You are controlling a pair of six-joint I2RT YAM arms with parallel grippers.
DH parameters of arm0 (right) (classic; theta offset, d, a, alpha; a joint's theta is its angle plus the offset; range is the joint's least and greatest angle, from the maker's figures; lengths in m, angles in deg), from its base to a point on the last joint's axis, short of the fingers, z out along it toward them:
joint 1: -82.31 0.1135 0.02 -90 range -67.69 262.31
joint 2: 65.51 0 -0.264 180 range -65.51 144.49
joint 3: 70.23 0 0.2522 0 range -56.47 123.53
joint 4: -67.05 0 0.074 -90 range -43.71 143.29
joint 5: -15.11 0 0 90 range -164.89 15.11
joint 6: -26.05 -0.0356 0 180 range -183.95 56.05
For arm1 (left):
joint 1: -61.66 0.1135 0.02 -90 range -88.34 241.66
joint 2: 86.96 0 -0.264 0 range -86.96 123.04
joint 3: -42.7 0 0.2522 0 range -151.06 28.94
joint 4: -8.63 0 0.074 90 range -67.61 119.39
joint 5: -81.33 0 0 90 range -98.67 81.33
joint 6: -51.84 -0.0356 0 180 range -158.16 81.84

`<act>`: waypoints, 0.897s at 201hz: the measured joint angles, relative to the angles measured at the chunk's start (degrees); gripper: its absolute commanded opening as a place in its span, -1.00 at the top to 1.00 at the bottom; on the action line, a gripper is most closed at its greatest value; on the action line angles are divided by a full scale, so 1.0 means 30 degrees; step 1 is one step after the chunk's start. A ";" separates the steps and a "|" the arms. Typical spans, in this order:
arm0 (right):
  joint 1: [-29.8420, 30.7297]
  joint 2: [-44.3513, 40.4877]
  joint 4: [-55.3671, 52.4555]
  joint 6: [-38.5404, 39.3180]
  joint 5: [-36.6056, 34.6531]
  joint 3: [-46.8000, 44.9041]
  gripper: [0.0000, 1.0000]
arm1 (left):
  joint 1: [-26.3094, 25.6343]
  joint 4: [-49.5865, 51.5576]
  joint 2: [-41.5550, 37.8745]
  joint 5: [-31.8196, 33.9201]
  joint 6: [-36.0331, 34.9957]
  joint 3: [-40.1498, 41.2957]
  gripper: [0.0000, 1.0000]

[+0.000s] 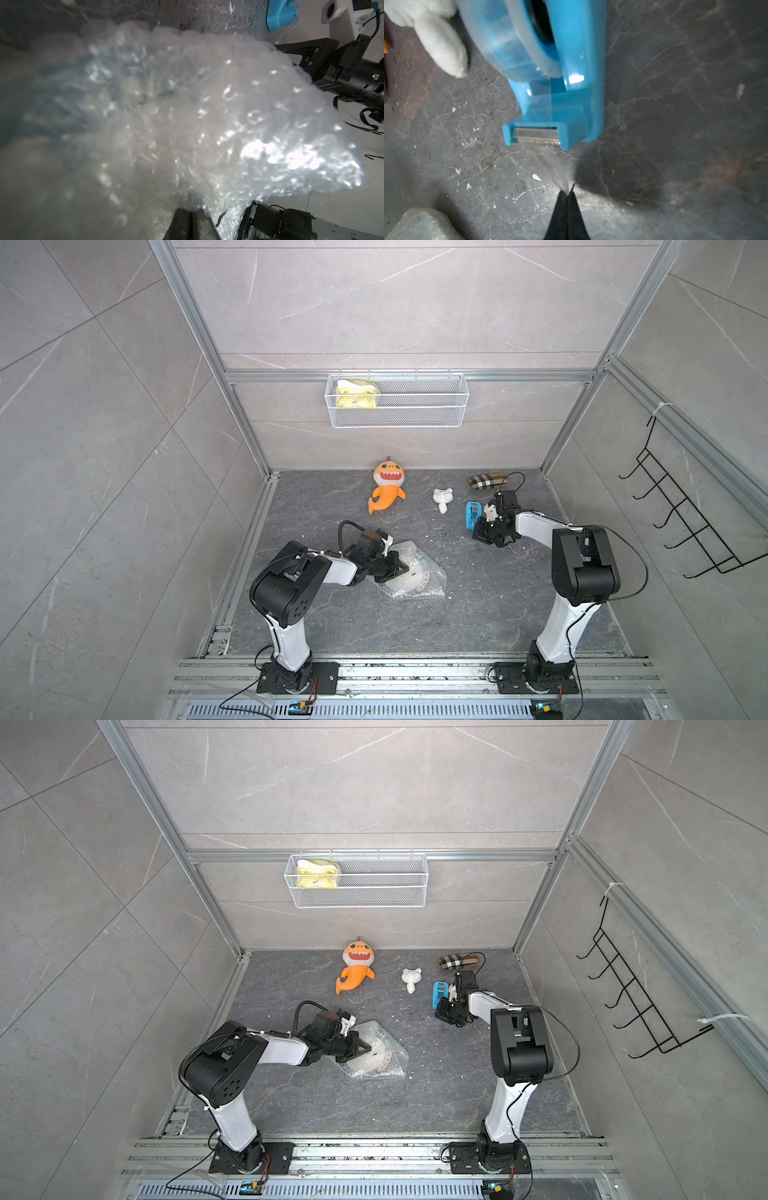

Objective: Wrap dinner plates in bubble wrap
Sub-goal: Tear off the tape using the Tape Cutter.

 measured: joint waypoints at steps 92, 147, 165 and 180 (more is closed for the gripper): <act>0.0109 -0.0648 -0.0357 -0.0066 -0.2397 -0.0991 1.00 | 0.0015 -0.0117 0.0080 -0.0073 0.0146 0.0000 0.91; 0.0109 -0.2280 -0.1872 0.0219 -0.2535 -0.2215 1.00 | 0.0051 -0.0197 0.0095 -0.0138 0.0138 0.0029 0.90; 0.0109 -0.3665 -0.2586 0.0503 -0.1166 -0.2361 1.00 | 0.0051 -0.0189 0.0095 -0.0138 0.0138 0.0029 0.91; 0.0124 -0.5071 -0.2769 0.0743 0.0430 -0.2317 1.00 | 0.0051 -0.0182 0.0095 -0.0138 0.0138 0.0022 0.91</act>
